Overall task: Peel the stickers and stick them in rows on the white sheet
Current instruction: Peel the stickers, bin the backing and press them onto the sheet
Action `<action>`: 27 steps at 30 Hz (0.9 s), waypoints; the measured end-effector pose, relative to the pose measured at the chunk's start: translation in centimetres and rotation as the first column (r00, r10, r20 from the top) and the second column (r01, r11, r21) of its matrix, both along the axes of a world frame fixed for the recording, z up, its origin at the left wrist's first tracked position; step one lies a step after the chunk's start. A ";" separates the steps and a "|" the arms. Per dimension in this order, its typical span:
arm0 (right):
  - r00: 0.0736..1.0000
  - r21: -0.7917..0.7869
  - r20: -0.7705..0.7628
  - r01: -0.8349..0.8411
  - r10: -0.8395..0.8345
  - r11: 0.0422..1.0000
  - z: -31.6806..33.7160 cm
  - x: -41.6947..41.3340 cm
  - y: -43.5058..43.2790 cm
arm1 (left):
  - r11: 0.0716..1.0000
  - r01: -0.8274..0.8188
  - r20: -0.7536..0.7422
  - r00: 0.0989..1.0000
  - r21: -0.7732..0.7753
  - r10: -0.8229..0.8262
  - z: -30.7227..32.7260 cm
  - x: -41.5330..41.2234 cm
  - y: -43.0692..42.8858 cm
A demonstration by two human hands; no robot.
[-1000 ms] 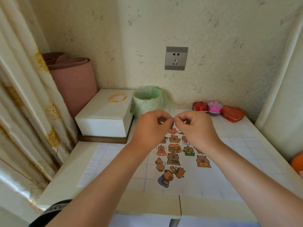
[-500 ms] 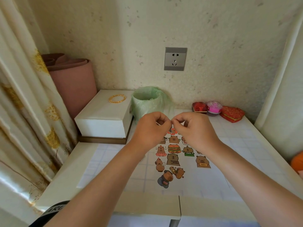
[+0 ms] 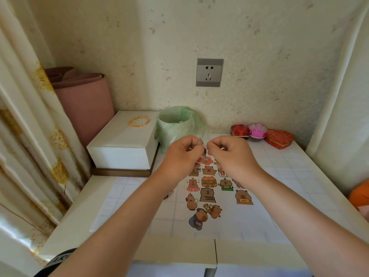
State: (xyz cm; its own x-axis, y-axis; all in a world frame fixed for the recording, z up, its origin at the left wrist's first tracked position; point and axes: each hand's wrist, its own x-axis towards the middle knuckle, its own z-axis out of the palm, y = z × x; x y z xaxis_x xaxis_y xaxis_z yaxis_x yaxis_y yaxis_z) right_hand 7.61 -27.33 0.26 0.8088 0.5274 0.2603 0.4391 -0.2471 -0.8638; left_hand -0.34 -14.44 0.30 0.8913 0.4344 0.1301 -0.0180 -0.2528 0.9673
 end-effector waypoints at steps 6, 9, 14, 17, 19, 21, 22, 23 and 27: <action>0.997 0.059 -0.079 -0.008 0.013 0.998 0.4 -0.5 0.1 | 0.993 0.041 0.003 0.999 -0.109 -0.041 0.0 -0.2 -0.2; 1.000 0.072 -0.008 -0.010 0.010 0.997 0.4 -0.4 0.1 | 0.992 0.031 0.002 1.000 -0.119 -0.031 -0.1 -0.2 0.0; 1.000 0.080 -0.009 0.020 -0.019 0.997 0.0 -0.3 0.5 | 0.976 0.012 -0.039 0.999 -0.217 -0.021 -0.3 -0.5 0.5; 0.998 0.052 0.049 0.041 -0.044 0.998 -0.5 -0.3 1.2 | 0.954 -0.003 -0.054 0.998 -0.299 -0.014 -0.2 -0.9 1.1; 0.997 0.033 0.069 0.045 -0.047 0.998 -0.8 -0.3 1.7 | 0.959 -0.022 -0.066 0.998 -0.283 0.003 -0.2 -1.2 1.6; 0.997 0.036 0.065 0.039 -0.041 0.999 -0.9 -0.5 2.2 | 0.964 -0.048 -0.077 0.997 -0.261 0.029 -0.3 -1.5 2.0; 0.998 0.045 0.053 0.033 -0.036 0.998 -0.9 -0.7 2.4 | 0.964 -0.064 -0.081 0.996 -0.259 0.044 -0.3 -1.6 2.2; 0.999 0.056 0.035 0.025 -0.027 0.998 -0.9 -0.9 2.7 | 0.966 -0.080 -0.086 0.994 -0.247 0.061 -0.4 -1.8 2.5; 1.000 0.066 -0.003 0.013 -0.013 0.998 -1.1 -1.7 4.1 | 0.988 -0.129 -0.116 0.986 -0.091 0.118 -0.3 -2.8 3.9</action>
State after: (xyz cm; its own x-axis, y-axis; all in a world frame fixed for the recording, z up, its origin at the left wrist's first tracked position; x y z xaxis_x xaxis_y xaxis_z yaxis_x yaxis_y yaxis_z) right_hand 5.87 -23.20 -0.88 0.8161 0.4986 0.2921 0.4339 -0.1949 -0.8796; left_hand -3.09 -10.54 0.03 0.8366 0.5477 -0.0139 0.1151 -0.1509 0.9818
